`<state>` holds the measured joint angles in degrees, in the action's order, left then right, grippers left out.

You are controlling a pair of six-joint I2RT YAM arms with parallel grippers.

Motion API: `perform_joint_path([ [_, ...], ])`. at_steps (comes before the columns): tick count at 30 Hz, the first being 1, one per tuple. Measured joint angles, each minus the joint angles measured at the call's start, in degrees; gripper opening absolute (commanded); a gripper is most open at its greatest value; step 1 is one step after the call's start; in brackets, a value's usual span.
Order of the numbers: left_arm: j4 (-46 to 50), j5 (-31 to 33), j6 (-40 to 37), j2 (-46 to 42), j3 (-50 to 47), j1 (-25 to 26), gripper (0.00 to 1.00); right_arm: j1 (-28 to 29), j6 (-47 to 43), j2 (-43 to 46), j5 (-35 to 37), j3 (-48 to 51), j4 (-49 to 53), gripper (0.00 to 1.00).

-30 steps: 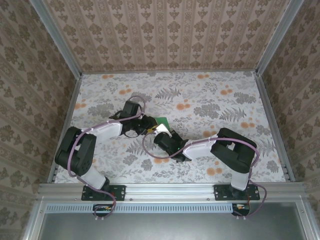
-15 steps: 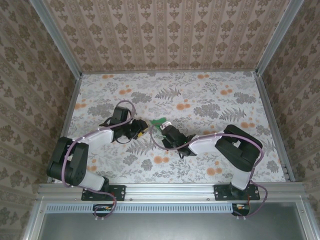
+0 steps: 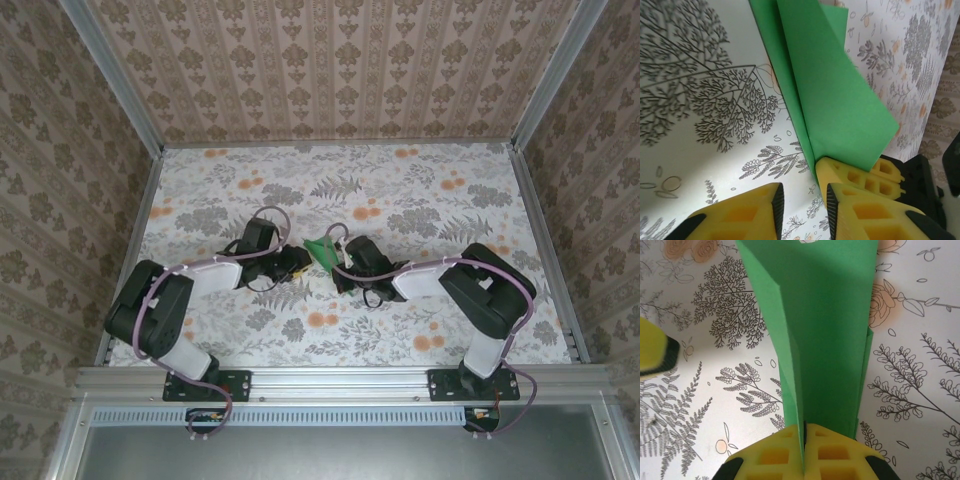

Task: Fold a paper plane with a square sheet of paper (pick it up from the middle)

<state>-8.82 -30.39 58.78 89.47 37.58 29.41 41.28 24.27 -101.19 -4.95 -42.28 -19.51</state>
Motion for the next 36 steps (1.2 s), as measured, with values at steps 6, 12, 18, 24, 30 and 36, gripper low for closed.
perform_joint_path([
  [6,-2.51,-0.94,0.04,3.04,1.16,1.11,0.23,-1.79,2.62,-0.13,-5.20,0.39,-0.81,0.03],
  [12,-4.85,-1.64,0.13,5.49,2.93,1.66,0.20,-2.58,4.28,-0.94,-8.39,0.39,-1.55,0.04],
  [18,-7.08,-2.69,0.13,8.24,4.33,2.03,0.17,-3.28,4.92,-1.55,-10.58,0.37,-2.12,0.04],
  [24,-8.26,-3.23,0.13,10.58,5.05,2.45,0.15,-3.54,5.35,-2.08,-11.91,-0.09,-2.25,0.05],
  [30,-9.68,-3.54,0.11,12.63,5.73,2.45,0.14,-3.65,5.55,-2.58,-12.50,-0.66,-2.08,0.06],
  [36,-10.08,-3.50,0.09,13.25,5.97,2.45,0.12,-3.76,5.55,-2.89,-13.00,-1.29,-1.42,0.10],
])
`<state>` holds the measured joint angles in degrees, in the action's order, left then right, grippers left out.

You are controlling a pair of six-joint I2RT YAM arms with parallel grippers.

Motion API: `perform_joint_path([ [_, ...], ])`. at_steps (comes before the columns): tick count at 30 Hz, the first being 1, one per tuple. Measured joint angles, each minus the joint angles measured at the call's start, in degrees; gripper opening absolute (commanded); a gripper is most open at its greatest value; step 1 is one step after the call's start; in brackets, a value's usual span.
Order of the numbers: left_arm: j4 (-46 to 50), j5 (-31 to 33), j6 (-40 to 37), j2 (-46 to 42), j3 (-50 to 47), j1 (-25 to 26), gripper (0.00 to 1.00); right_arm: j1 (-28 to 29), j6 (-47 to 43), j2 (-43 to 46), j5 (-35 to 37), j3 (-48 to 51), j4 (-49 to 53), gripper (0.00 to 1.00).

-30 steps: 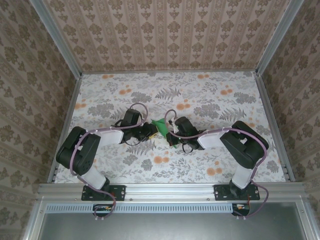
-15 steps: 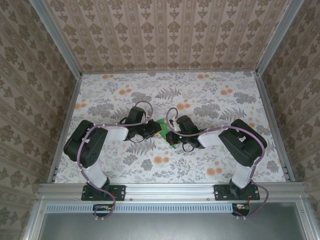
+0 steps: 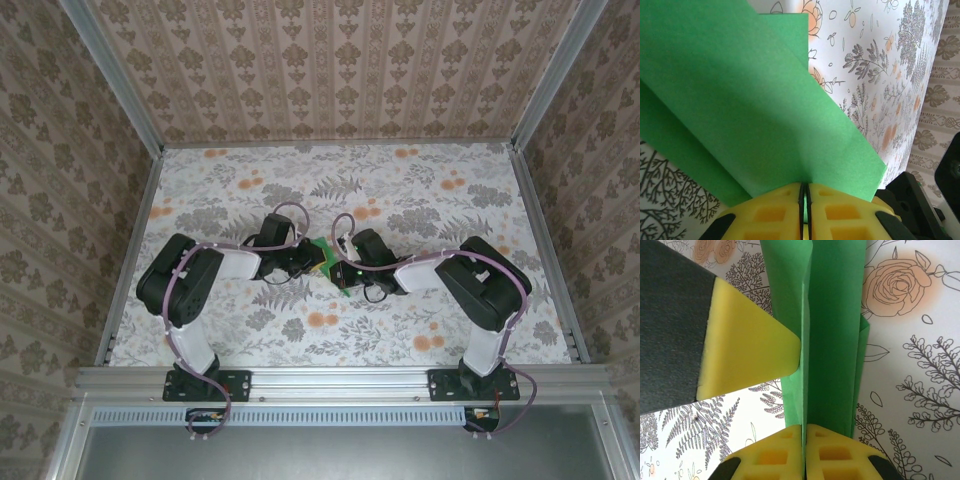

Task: Fold a paper plane with a square sheet of paper (pick it up from the middle)

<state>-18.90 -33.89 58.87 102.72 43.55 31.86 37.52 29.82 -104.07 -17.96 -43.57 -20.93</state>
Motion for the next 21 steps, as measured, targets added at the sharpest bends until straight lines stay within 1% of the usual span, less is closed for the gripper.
perform_joint_path([
  [6,0.44,0.35,-0.22,0.00,0.00,0.00,0.11,-0.42,0.31,-0.04,-1.22,-0.94,1.60,0.20],
  [16,0.72,0.87,-0.46,0.00,0.00,0.00,0.11,-1.75,1.90,0.63,-4.72,-1.40,4.26,0.28],
  [21,0.81,0.87,-0.61,0.00,-0.04,-0.02,0.11,-2.54,2.38,2.45,-6.12,-1.46,8.41,0.31],
])
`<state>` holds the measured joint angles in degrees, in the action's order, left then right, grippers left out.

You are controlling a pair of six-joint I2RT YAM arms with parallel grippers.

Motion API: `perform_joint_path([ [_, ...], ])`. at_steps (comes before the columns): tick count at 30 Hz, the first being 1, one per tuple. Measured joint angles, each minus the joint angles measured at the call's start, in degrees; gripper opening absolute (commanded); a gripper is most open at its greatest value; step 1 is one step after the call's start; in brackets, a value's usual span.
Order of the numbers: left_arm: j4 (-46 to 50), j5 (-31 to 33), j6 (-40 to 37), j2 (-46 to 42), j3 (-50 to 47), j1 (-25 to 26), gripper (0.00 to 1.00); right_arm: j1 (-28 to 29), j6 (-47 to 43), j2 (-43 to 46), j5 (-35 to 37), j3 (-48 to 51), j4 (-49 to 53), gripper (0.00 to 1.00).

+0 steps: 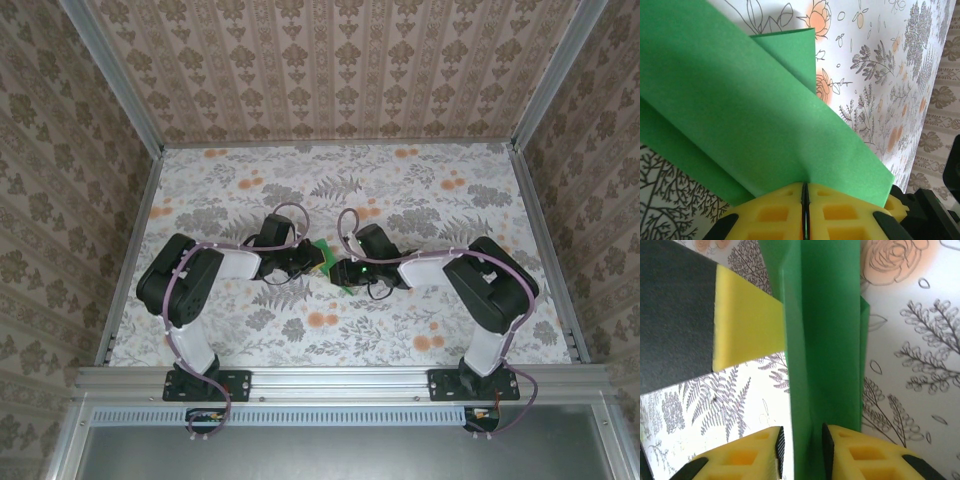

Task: Fold a paper plane with a square sheet of paper (pick it up from the middle)

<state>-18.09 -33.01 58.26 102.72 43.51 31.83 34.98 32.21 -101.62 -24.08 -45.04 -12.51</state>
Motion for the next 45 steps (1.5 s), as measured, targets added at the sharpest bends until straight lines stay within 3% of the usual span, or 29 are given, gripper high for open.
perform_joint_path([
  [15,0.02,0.00,0.00,0.00,-0.70,0.00,0.10,-0.35,0.20,2.10,-0.37,-0.02,4.50,0.34],
  [30,0.00,0.00,0.00,0.00,-1.16,0.00,0.10,-0.35,-1.03,3.32,1.84,-2.19,6.88,0.50],
  [45,0.00,0.00,0.00,0.00,-1.16,0.00,0.10,0.70,-3.45,3.67,2.84,-3.63,9.20,0.28],
])
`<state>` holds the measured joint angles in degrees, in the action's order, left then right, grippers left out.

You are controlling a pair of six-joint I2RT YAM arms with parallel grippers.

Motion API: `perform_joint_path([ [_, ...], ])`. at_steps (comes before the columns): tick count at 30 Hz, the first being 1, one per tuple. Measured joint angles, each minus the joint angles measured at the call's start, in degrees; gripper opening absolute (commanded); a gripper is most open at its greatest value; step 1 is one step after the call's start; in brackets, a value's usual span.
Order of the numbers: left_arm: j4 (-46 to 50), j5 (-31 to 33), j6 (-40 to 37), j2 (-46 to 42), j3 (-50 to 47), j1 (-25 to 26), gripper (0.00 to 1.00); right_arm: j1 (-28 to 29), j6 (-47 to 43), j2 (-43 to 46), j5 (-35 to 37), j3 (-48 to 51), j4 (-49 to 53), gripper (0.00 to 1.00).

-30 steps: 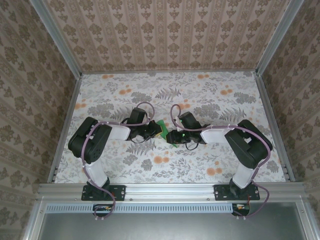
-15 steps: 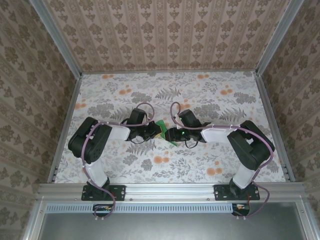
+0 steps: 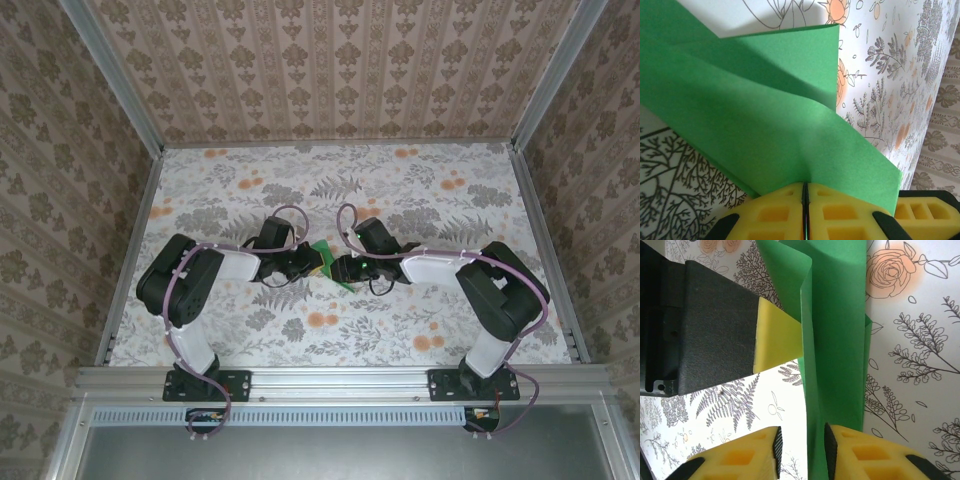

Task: Fold a paper plane with a square sheet of paper (pick it up from the middle)

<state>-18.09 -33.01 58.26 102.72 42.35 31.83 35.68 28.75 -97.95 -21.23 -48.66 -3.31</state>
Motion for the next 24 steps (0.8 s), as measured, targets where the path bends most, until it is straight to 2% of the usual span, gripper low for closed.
perform_joint_path([
  [16,-0.02,0.02,0.00,-0.52,-1.22,0.00,0.10,0.22,0.20,-2.51,-1.95,-0.11,0.22,0.12],
  [24,-0.09,0.00,0.00,-1.22,-1.68,0.00,0.11,0.22,0.17,-3.72,-3.02,-0.02,0.04,0.12],
])
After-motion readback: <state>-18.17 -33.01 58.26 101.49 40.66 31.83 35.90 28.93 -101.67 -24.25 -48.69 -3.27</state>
